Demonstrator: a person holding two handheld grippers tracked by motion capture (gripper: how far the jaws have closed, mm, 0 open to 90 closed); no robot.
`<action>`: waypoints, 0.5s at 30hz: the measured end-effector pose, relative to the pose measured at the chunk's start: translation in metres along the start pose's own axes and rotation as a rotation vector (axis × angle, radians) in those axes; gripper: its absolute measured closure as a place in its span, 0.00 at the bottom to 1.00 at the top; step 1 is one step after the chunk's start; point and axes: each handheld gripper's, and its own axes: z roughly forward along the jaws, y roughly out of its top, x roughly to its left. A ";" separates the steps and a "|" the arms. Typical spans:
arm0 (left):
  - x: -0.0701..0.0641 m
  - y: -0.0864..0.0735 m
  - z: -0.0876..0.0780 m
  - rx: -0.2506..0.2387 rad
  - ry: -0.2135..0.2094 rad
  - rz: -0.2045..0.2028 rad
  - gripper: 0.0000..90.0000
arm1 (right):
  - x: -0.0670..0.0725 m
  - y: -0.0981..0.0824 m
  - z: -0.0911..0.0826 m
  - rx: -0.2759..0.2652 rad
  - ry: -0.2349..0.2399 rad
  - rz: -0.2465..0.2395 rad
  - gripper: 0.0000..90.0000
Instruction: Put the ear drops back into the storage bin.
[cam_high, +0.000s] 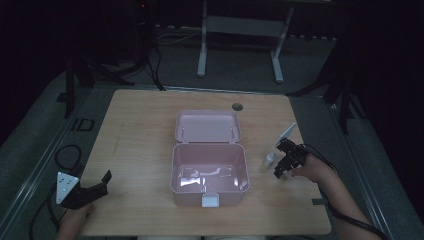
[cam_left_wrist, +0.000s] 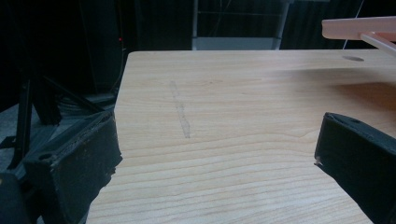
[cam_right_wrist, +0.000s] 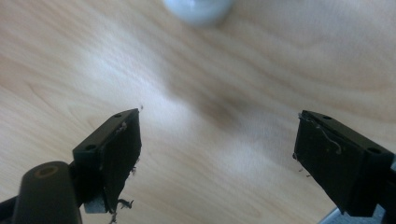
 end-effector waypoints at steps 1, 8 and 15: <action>0.000 0.000 0.000 0.000 -0.001 0.000 0.00 | 0.000 0.003 -0.001 -0.002 0.002 0.002 0.16; 0.000 0.000 0.000 -0.001 -0.002 0.001 0.00 | -0.003 0.023 -0.002 -0.006 0.024 0.017 0.17; 0.000 0.000 0.000 0.000 -0.004 0.002 0.00 | -0.003 0.039 0.000 -0.002 0.034 0.030 0.20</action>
